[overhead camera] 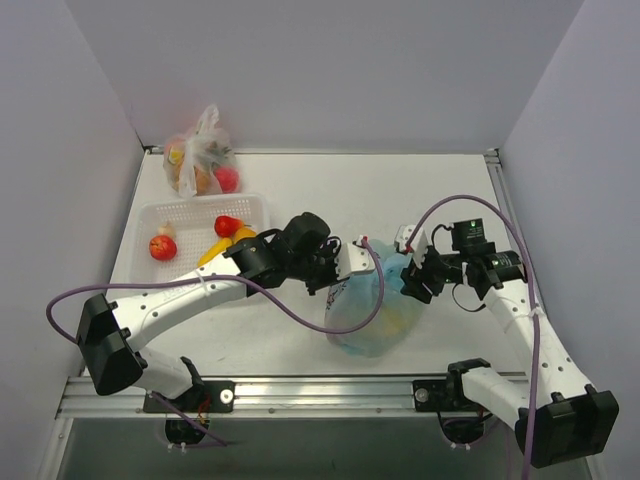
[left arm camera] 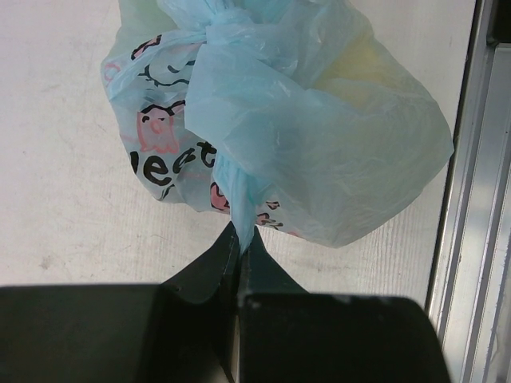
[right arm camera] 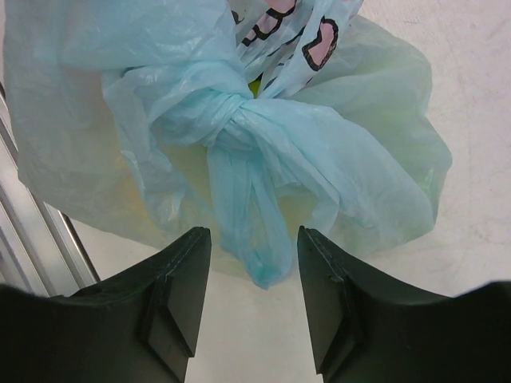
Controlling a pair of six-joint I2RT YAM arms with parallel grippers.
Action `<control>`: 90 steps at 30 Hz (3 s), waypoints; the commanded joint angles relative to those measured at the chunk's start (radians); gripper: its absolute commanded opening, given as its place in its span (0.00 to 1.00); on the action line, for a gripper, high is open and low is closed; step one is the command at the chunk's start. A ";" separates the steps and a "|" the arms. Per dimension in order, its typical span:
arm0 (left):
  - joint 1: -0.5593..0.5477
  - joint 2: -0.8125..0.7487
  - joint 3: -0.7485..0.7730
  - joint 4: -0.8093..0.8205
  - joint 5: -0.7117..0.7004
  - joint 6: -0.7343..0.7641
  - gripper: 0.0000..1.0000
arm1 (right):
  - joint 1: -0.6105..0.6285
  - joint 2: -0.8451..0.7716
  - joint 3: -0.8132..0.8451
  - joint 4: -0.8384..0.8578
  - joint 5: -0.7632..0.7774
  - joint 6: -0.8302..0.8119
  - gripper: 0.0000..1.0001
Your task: Place the fake fruits into the plastic bag and tie a complex knot
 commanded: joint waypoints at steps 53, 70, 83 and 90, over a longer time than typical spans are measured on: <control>0.548 -0.110 -0.182 0.004 -0.092 0.119 0.00 | -0.346 0.122 -0.037 0.258 0.326 -0.233 0.00; 0.574 -0.036 -0.201 -0.002 0.079 0.228 0.00 | -0.368 0.122 -0.090 0.209 0.245 -0.256 0.03; 0.377 -0.081 -0.158 -0.032 0.141 0.398 0.73 | -0.104 0.063 -0.088 0.132 0.248 -0.264 0.87; 0.304 0.033 -0.156 0.053 0.037 0.493 0.74 | 0.005 0.127 -0.119 0.345 0.380 -0.262 0.91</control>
